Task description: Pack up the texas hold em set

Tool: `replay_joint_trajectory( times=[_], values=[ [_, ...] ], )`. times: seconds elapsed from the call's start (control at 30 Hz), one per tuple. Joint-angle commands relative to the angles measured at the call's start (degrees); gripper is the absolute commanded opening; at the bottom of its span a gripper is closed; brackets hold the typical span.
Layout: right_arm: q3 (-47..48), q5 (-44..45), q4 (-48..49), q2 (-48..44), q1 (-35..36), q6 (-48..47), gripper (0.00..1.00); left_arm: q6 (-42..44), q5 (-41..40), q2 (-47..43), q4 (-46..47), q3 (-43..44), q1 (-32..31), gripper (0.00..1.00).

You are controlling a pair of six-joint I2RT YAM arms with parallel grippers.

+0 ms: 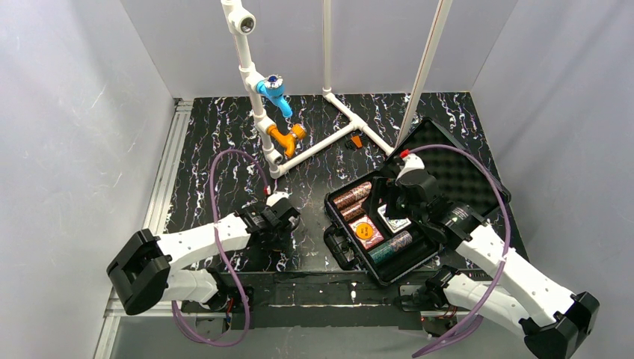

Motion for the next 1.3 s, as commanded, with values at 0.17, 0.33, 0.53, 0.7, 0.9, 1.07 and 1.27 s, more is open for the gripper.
replay_joint_trajectory(
  times=[0.17,0.33,0.53,0.7,0.9,1.07,1.27],
  values=[
    [0.25,-22.28,9.04,5.27,0.1,-0.83,1.0,4.11,-0.96,-3.91,-0.48,1.51,-5.37,0.39],
    [-0.29,-28.66,11.61,8.18,0.1,0.26,1.0,5.76,-1.86,-6.06,0.16,1.97,-8.55,0.39],
    [-1.62,-33.22,15.08,9.49,0.1,2.64,1.0,7.43,-2.27,-8.37,1.14,2.08,-11.65,0.38],
    [-2.52,-34.49,16.46,9.28,0.1,3.76,1.0,8.73,-3.06,-9.62,1.91,2.43,-14.04,0.37],
    [-3.6,-37.01,17.79,9.51,0.19,4.52,1.0,11.08,-4.06,-10.74,3.28,3.75,-17.14,0.36],
    [-4.14,-38.27,17.98,9.6,0.27,4.85,1.0,13.45,-4.48,-10.75,4.03,5.98,-19.28,0.36],
    [-4.69,-40.29,19.52,9.71,0.49,5.9,1.0,15.83,-3.69,-9.47,4.33,9.45,-21.17,0.36]
  ],
)
